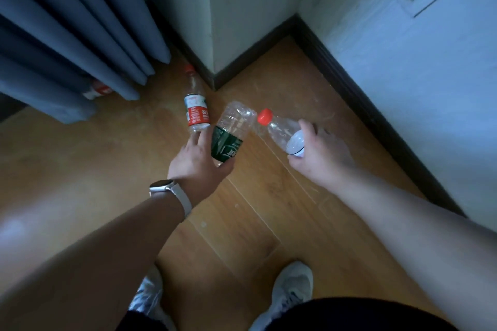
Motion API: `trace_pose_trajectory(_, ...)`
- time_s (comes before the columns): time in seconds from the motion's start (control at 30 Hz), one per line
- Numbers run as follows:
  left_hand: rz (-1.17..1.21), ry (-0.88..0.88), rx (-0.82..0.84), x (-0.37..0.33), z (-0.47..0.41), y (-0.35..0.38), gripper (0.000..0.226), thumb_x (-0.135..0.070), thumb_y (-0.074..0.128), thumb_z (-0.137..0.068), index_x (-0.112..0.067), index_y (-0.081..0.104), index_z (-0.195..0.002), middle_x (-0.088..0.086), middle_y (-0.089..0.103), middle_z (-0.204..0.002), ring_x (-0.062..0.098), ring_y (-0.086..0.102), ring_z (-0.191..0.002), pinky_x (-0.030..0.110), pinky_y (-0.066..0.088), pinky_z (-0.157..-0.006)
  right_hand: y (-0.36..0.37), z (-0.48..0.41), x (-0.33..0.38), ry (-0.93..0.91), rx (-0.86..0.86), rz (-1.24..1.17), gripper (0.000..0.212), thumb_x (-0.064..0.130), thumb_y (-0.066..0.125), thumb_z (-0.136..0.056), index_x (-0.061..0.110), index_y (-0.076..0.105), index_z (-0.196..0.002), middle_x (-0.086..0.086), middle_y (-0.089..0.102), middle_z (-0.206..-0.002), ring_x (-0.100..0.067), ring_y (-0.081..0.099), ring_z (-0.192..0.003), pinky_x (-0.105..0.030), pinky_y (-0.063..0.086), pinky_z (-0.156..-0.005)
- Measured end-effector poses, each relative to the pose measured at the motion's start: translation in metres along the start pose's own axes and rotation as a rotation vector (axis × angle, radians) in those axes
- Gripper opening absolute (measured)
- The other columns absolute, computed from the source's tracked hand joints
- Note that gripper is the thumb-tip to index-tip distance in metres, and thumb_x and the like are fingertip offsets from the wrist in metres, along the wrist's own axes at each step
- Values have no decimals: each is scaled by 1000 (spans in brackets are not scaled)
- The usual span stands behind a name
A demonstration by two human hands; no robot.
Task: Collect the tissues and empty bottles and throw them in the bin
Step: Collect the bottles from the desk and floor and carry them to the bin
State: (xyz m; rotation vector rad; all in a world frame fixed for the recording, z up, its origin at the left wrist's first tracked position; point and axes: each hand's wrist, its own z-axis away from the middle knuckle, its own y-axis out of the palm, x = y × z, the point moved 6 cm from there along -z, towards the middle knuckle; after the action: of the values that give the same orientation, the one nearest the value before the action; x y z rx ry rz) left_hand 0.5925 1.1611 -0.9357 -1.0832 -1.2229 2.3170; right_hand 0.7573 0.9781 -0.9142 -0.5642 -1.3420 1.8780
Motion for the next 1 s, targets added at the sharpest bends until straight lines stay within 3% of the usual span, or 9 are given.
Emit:
trace_pose_trajectory(0.2,59,37,-58,-25,63,-126,77,-50,71,-76,-25,37,-140,1,55,-122,23,56,-106,37,51,-78,-101,66,53,-8,6,-155,74,38,73,-71,14,41,-134,-10,56,-119,-33,54,-104,-39,45,-78)
trace_pose_trajectory(0.53,126,-13,-138,-89,161,-320,78,-48,72,-77,-24,37,-142,-1,54,-128,20,56,-109,31,47,-79,-304,162,121,-58,-87,-295,73,39,76,-72,17,43,-133,-6,56,-118,-29,55,-102,-35,45,-74)
trace_pose_trajectory(0.67,144,39,-172,-131,187,-386,76,-50,71,-76,-26,38,-140,-3,55,-128,20,56,-111,33,49,-83,-385,196,122,-54,-137,-287,70,44,74,-72,23,42,-131,0,58,-116,-25,57,-100,-30,42,-67)
trace_pose_trajectory(0.87,137,74,-218,-195,228,-466,79,-53,69,-77,-31,32,-143,-6,51,-134,17,54,-115,38,51,-88,-484,250,115,-43,-205,-387,71,45,74,-75,24,37,-133,4,54,-120,-19,56,-103,-37,52,-77)
trace_pose_trajectory(1.0,104,133,-270,-244,254,-503,79,-52,68,-79,-31,30,-144,-6,50,-135,16,53,-116,35,50,-87,-534,288,93,-31,-280,-446,71,47,73,-76,26,35,-132,8,52,-121,-13,54,-105,-35,54,-80)
